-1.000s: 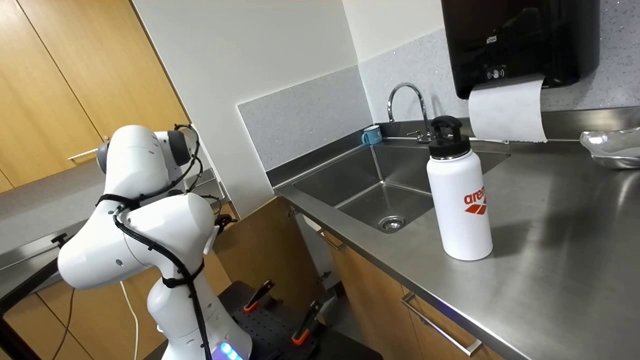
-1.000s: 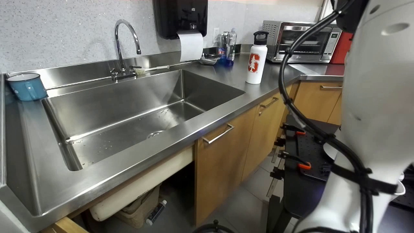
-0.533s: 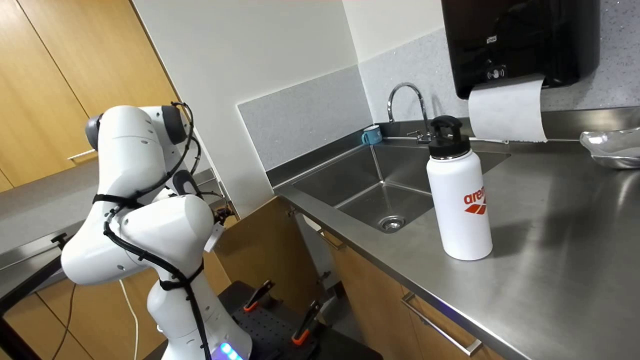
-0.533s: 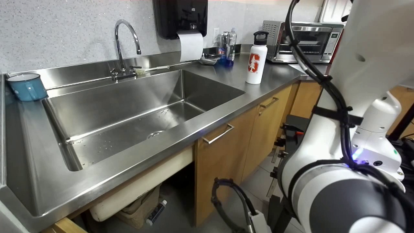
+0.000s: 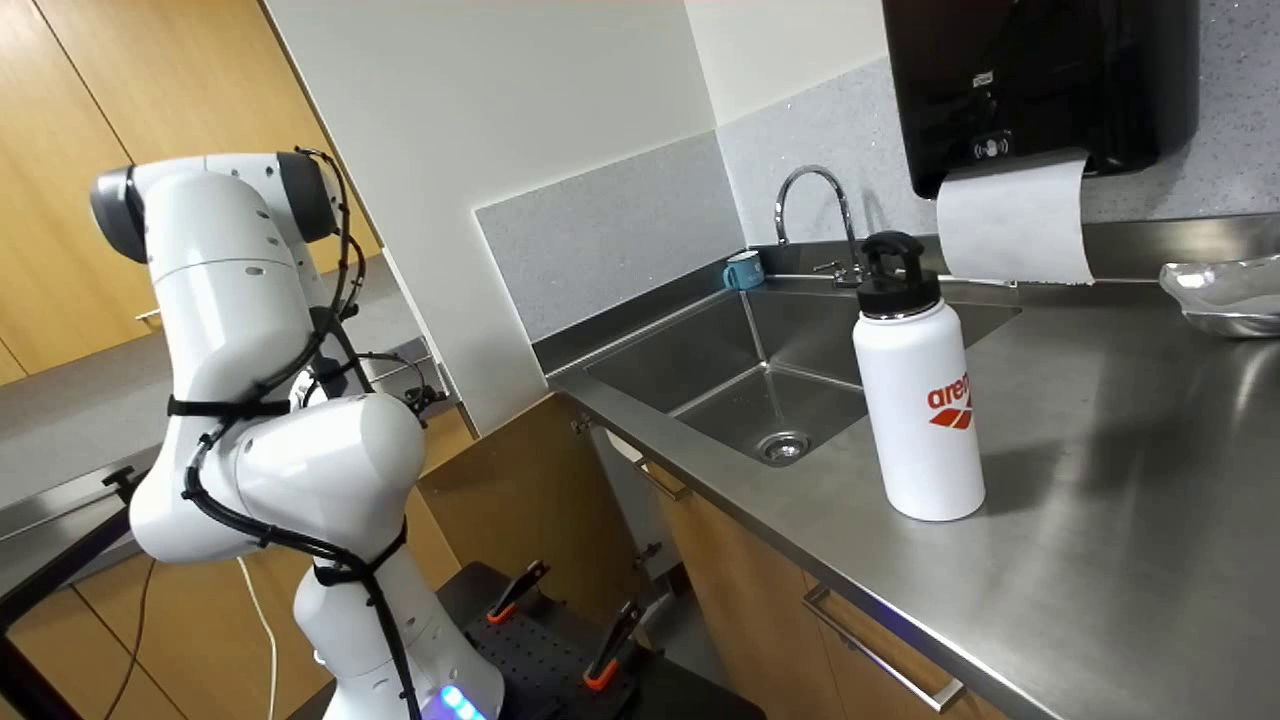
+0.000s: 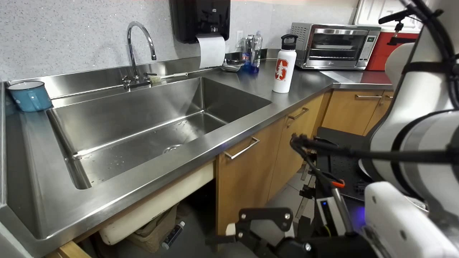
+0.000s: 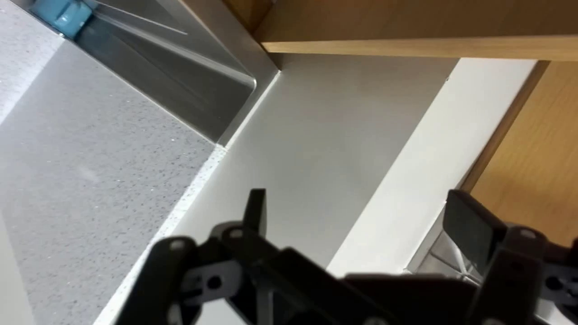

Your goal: Open the left door of the cabinet.

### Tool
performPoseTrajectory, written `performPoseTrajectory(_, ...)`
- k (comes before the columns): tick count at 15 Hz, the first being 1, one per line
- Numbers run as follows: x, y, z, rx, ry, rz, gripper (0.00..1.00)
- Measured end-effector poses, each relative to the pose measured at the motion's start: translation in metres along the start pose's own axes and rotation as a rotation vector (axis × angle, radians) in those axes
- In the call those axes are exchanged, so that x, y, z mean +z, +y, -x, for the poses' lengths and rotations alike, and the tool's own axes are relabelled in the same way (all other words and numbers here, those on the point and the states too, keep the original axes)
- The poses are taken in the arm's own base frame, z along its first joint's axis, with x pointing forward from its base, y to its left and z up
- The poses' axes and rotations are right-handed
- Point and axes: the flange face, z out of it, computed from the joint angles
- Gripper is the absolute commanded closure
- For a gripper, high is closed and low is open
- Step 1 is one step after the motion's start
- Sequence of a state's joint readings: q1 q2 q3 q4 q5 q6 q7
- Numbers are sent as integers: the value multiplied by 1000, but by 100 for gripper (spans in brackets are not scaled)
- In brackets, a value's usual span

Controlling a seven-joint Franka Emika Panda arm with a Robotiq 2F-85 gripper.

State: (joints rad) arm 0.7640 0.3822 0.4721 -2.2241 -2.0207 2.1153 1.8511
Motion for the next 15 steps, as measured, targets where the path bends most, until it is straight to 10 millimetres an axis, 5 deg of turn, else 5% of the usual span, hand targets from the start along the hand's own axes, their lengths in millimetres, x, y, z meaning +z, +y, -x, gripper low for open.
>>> performPoseTrajectory(3, -19, 29, -16, -52, -70, 25, 0)
performPoseTrajectory(7, -9, 63, -19, -179, -197, 29, 0)
performPoseTrajectory(15, -12, 69, -20, -148, -203, -49, 0)
